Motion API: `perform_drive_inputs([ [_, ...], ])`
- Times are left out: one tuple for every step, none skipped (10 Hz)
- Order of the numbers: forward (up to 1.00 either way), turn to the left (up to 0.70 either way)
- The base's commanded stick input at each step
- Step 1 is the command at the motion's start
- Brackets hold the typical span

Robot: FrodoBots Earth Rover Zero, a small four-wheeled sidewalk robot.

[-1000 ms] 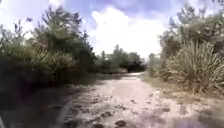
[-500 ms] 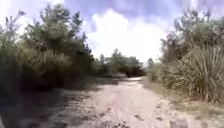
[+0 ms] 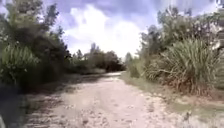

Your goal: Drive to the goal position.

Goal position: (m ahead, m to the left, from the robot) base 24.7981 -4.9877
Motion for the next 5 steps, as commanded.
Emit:
perform_drive_inputs([
  [1.0, 0.0],
  [1.0, 0.0],
  [1.0, 0.0],
  [1.0, 0.0],
  [1.0, 0.0],
])
